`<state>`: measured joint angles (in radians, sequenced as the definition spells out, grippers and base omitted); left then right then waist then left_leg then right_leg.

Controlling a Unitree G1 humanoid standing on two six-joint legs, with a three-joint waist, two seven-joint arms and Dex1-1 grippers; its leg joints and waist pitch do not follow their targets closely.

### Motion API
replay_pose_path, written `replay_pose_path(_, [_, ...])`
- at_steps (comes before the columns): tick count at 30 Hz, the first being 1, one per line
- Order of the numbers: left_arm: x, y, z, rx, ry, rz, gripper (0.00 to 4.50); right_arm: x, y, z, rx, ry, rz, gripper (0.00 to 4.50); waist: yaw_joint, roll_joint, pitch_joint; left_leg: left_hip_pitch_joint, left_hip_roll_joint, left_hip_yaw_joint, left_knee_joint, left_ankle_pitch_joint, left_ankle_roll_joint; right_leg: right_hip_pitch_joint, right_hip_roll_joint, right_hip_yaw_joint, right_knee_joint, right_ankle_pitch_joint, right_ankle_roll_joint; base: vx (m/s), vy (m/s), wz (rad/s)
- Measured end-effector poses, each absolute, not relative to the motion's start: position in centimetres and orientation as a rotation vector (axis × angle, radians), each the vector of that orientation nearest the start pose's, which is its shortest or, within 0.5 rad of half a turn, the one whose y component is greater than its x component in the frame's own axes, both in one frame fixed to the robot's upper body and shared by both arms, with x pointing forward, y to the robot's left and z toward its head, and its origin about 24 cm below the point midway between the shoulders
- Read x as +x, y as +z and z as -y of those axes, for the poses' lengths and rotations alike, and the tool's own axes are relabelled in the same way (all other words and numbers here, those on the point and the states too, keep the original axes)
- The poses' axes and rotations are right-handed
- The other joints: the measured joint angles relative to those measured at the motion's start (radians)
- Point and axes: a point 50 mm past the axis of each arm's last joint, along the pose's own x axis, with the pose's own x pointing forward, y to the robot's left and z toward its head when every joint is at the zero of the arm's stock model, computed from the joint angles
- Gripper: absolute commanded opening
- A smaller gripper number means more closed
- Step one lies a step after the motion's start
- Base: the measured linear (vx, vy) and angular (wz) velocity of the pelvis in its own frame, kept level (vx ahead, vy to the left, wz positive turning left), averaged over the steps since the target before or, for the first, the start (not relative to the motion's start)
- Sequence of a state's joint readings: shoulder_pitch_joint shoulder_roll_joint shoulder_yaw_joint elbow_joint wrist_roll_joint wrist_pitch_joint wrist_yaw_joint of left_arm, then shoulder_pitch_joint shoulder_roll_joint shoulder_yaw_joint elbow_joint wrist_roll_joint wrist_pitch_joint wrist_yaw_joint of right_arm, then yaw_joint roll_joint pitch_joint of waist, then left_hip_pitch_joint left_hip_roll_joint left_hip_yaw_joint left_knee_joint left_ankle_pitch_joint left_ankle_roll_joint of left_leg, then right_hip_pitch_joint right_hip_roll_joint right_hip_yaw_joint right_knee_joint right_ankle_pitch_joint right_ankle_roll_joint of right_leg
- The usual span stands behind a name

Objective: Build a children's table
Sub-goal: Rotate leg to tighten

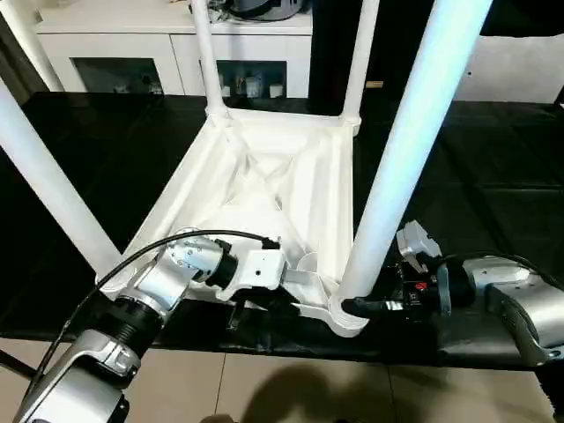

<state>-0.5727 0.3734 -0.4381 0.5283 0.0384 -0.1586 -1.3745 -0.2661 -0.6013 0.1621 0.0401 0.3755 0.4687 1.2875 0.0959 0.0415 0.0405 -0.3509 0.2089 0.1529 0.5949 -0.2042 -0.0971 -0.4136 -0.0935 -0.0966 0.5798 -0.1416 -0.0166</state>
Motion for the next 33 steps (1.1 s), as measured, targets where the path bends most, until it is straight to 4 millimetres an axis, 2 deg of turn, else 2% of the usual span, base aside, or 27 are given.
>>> replay_pose_path(4, [29.8, 5.0, -10.6, 0.559, -1.585, -0.36, 0.0, 26.2, 7.2, 16.8, -0.042, 1.245, -0.407, 2.11, -0.009, 0.0, 0.0, 0.002, 0.0, 0.0, 0.001, 0.001, -0.004, 0.001, 0.0, 0.0, 0.0, -0.001, 0.003, 0.0, 0.0, 0.0])
replay_pose_path(7, [30.7, 5.0, -10.5, 0.526, -1.441, -0.39, 0.0, 27.5, 6.8, 15.8, -0.029, 1.028, -0.355, 2.05, -0.042, 0.0, 0.0, 0.003, -0.001, 0.0, 0.002, 0.003, -0.006, 0.0, 0.002, -0.001, -0.001, -0.001, 0.004, 0.0, 0.0, 0.0])
replay_pose_path(8, [31.0, 5.0, -10.1, 0.514, -1.403, -0.395, 0.0, 27.9, 6.8, 15.6, -0.026, 0.953, -0.35, 2.02, -0.059, 0.0, 0.0, 0.003, -0.002, 0.0, 0.002, 0.003, -0.006, 0.0, 0.002, -0.001, -0.001, -0.001, 0.004, 0.0, 0.0, 0.0])
replay_pose_path(11, [31.4, 4.7, -8.8, 0.468, -1.299, -0.403, 0.0, 29.3, 6.7, 14.8, -0.013, 0.767, -0.343, 1.99, -0.091, -0.001, 0.0, 0.002, -0.002, 0.0, 0.003, 0.003, -0.006, -0.001, 0.002, -0.001, -0.002, -0.001, 0.004, 0.0, 0.0, 0.0])
replay_pose_path(15, [32.0, 4.8, -7.4, 0.456, -1.167, -0.392, 0.0, 31.0, 6.8, 13.8, -0.019, 0.547, -0.319, 1.99, -0.108, 0.0, 0.0, 0.0, -0.002, -0.001, 0.003, 0.003, -0.006, -0.001, 0.002, -0.002, -0.002, -0.001, 0.004, 0.0, 0.0, 0.0])
replay_pose_path(17, [32.2, 4.8, -6.8, 0.438, -1.115, -0.384, 0.0, 31.6, 6.8, 13.5, -0.015, 0.466, -0.301, 1.99, -0.111, -0.001, 0.0, -0.002, -0.002, -0.001, 0.002, 0.003, -0.006, -0.003, 0.002, -0.002, -0.002, 0.0, 0.004, 0.0, 0.0, 0.0])
replay_pose_path(18, [32.2, 4.8, -6.5, 0.43, -1.1, -0.38, 0.0, 31.7, 6.7, 13.3, -0.004, 0.447, -0.29, 2.33, -0.11, 0.0, 0.0, -0.002, -0.002, -0.001, 0.002, 0.002, -0.005, -0.003, 0.002, -0.002, -0.002, 0.0, 0.004, 0.0, 0.0, 0.0])
replay_pose_path(19, [32.2, 4.8, -6.3, 0.427, -1.089, -0.374, 0.0, 31.8, 6.8, 13.4, -0.001, 0.422, -0.282, 2.33, -0.109, 0.0, 0.0, -0.004, -0.002, -0.002, 0.001, 0.002, -0.005, -0.004, 0.002, -0.002, -0.002, 0.0, 0.003, 0.0, 0.0, 0.0])
replay_pose_path(20, [32.3, 4.8, -6.1, 0.429, -1.081, -0.369, 0.0, 31.8, 6.8, 13.3, 0.003, 0.41, -0.274, 2.66, -0.108, 0.0, 0.0, -0.004, -0.002, -0.002, 0.001, 0.001, -0.003, -0.005, 0.002, -0.003, -0.002, 0.001, 0.002, 0.0, 0.0, 0.0])
replay_pose_path(21, [32.3, 4.9, -6.0, 0.43, -1.081, -0.366, 0.0, 31.8, 6.8, 13.3, 0.005, 0.411, -0.268, 2.69, -0.107, 0.001, 0.0, -0.004, -0.002, -0.002, 0.0, 0.001, -0.003, -0.005, 0.002, -0.002, -0.002, 0.002, 0.0, 0.0, 0.0, 0.0])
replay_pose_path(25, [32.0, 5.1, -5.4, 0.437, -1.108, -0.353, 0.0, 31.8, 7.0, 13.3, 0.008, 0.418, -0.245, 2.99, -0.089, 0.002, 0.001, -0.005, -0.002, -0.002, -0.001, 0.001, 0.001, -0.006, 0.002, -0.002, -0.002, 0.001, 0.0, 0.0, 0.0, 0.0])
replay_pose_path(30, [32.0, 5.0, -6.5, 0.482, -1.149, -0.343, 0.0, 31.2, 7.4, 14.1, -0.008, 0.531, -0.221, 3.26, -0.078, 0.003, 0.001, -0.005, -0.002, -0.002, -0.001, 0.001, 0.001, -0.005, 0.002, -0.002, -0.002, 0.002, -0.001, 0.0, 0.0, 0.0])
replay_pose_path(33, [31.9, 4.9, -7.5, 0.513, -1.209, -0.314, 0.0, 30.7, 7.6, 14.9, -0.06, 0.64, -0.233, 3.61, -0.069, 0.003, 0.001, -0.004, -0.002, -0.002, -0.001, 0.001, 0.0, -0.005, 0.002, -0.002, -0.002, 0.002, -0.001, 0.0, 0.0, 0.0])
